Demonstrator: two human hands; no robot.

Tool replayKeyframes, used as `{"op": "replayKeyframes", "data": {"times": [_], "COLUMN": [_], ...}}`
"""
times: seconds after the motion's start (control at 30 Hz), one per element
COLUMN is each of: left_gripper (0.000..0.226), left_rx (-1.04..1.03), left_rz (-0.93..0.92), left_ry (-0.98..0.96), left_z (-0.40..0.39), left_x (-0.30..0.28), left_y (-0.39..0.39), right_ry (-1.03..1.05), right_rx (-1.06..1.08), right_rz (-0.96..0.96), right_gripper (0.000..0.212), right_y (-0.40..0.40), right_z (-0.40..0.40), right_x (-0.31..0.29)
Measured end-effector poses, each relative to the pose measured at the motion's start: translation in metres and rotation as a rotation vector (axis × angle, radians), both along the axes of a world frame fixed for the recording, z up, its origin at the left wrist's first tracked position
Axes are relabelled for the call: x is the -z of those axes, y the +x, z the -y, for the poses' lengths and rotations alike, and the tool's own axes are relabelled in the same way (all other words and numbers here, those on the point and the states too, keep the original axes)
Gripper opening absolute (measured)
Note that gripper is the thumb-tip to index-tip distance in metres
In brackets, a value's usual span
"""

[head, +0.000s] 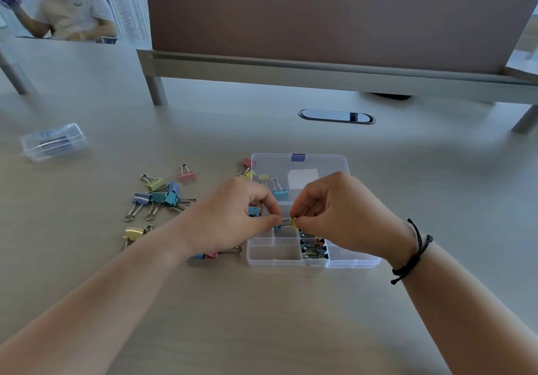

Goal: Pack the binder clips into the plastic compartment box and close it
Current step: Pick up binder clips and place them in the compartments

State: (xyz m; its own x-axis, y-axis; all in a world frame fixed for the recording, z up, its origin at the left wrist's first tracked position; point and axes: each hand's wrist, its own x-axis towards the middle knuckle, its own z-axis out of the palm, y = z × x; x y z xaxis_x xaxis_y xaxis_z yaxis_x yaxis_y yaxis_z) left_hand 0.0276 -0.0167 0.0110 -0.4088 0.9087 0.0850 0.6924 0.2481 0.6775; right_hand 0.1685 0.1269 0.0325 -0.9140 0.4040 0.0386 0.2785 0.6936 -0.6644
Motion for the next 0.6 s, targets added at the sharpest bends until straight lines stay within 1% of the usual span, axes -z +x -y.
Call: {"op": "replayKeyframes", "data": {"times": [0.13, 0.3, 0.43, 0.6], "left_gripper": [0.011, 0.011, 0.012, 0.019], "left_rx": [-0.009, -0.031, -0.070, -0.133], "left_rz": [-0.041, -0.045, -0.032, -0.011], "left_ry": [-0.023, -0.042, -0.037, -0.095], "left_z": [0.000, -0.003, -0.005, -0.009], "left_x": [0.005, 0.008, 0.011, 0.010], "left_y": [-0.001, 0.001, 0.000, 0.001], "right_ry": [0.041, 0.130, 0.193, 0.215], "right_rx": [-0.006, -0.015, -0.001, 0.027], "right_rz": [0.017, 0.041, 0.076, 0.123], "right_gripper": [0.013, 0.010, 0.010, 0.011], "right_y": [-0.002, -0.004, -0.008, -0.019], "right_z": [0.004, 0.007, 0.010, 0.011], "right_x": [0.003, 0.004, 0.003, 0.009]}}
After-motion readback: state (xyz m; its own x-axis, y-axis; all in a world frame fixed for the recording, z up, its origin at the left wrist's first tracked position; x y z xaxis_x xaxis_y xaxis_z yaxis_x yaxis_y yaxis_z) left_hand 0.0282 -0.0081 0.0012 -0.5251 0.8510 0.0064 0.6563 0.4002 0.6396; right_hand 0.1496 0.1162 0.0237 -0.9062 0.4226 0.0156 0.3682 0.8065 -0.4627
